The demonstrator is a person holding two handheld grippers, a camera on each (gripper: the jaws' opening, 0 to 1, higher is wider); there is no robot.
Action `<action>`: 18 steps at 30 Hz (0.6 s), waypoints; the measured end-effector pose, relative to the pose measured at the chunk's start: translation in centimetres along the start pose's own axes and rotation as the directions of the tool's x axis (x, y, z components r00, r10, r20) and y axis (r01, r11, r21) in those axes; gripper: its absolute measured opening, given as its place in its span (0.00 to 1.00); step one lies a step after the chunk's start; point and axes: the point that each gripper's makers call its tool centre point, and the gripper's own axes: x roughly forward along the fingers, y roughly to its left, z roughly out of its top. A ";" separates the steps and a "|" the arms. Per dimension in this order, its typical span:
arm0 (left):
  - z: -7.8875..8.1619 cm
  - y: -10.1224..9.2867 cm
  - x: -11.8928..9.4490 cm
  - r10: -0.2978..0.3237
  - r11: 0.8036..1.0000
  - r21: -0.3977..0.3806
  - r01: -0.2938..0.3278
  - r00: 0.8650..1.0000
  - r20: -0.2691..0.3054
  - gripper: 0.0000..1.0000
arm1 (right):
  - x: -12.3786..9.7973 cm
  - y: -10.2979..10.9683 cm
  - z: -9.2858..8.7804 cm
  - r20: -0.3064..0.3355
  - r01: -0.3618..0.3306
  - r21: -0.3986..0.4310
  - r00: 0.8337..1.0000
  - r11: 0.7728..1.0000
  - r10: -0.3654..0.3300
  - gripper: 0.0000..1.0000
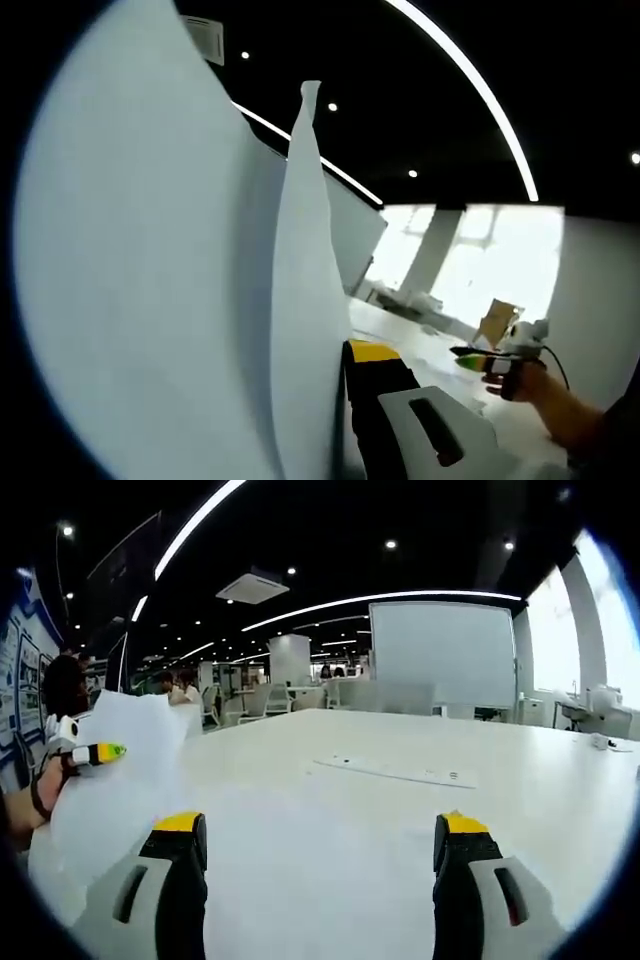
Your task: Organize the stack of printing papers by aligning and flattening the scattered papers on the table
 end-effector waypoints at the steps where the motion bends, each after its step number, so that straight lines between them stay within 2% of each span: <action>1: 0.0 0.0 0.0 0.000 1.000 0.000 0.000 1.000 0.000 0.06 | 0.0 0.0 0.0 0.000 0.000 0.000 1.000 1.000 0.000 0.89; 18: 0.1 0.1 0.0 0.002 1.000 -0.002 -0.002 1.000 0.002 0.06 | 0.1 -0.3 -0.3 -0.016 0.012 -0.012 1.000 1.000 -0.012 0.89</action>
